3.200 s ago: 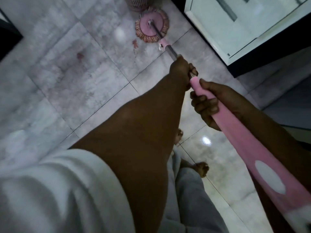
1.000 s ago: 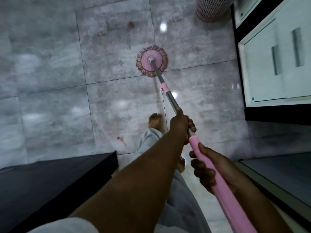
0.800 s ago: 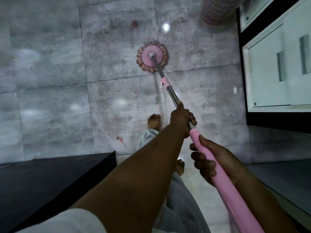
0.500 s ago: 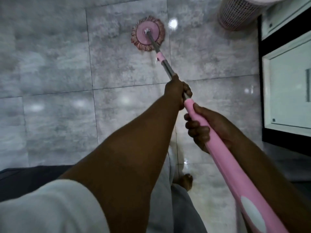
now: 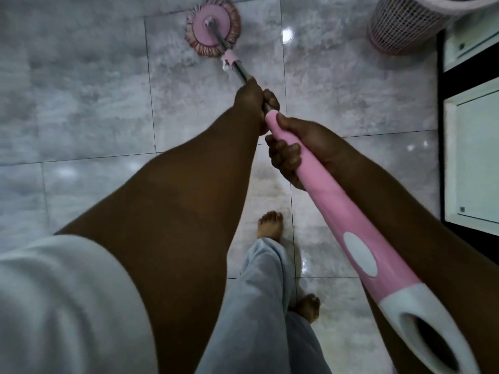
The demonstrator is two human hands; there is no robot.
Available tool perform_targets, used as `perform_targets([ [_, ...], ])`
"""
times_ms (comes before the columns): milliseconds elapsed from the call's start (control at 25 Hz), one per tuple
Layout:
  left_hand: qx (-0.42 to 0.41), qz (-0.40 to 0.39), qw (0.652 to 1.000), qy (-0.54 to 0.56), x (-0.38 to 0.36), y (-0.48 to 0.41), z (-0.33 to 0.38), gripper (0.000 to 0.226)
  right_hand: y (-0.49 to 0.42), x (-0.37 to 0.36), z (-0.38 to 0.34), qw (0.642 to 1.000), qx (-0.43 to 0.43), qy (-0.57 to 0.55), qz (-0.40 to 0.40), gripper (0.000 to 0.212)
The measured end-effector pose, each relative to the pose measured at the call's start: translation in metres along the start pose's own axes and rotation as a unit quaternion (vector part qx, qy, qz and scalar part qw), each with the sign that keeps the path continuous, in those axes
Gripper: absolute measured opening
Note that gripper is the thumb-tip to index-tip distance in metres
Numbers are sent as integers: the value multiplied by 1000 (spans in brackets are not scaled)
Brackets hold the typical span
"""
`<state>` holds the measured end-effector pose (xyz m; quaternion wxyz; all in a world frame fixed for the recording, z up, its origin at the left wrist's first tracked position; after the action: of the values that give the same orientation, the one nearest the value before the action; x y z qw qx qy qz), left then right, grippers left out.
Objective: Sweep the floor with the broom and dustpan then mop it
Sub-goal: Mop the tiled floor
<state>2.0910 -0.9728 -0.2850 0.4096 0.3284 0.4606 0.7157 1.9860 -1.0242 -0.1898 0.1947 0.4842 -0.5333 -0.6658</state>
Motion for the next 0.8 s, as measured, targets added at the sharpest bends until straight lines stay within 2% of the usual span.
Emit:
perform_targets([
  [200, 25, -2, 1000, -13, 35, 43, -78, 49, 40, 42, 72, 999, -18, 27, 16, 34],
  [560, 96, 1, 995, 9, 125, 145, -275, 53, 154, 141, 258, 997, -75, -19, 16, 35],
  [680, 102, 18, 994, 18, 142, 157, -295, 51, 168, 147, 280, 995, -91, -35, -5, 34],
  [800, 96, 13, 995, 15, 139, 144, -274, 52, 156, 133, 262, 996, -84, -22, 10, 33],
])
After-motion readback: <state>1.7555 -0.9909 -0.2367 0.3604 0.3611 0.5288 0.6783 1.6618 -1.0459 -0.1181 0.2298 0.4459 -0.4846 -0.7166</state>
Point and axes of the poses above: each hand's wrist, its own y-axis away from the middle knuckle, its own x-axis out of the back of the hand, z = x × y, the point moved 8 cm from there along -y, towards the middle knuckle, and after that the axes turned 13 degrees about z, right-handed, at the moved point
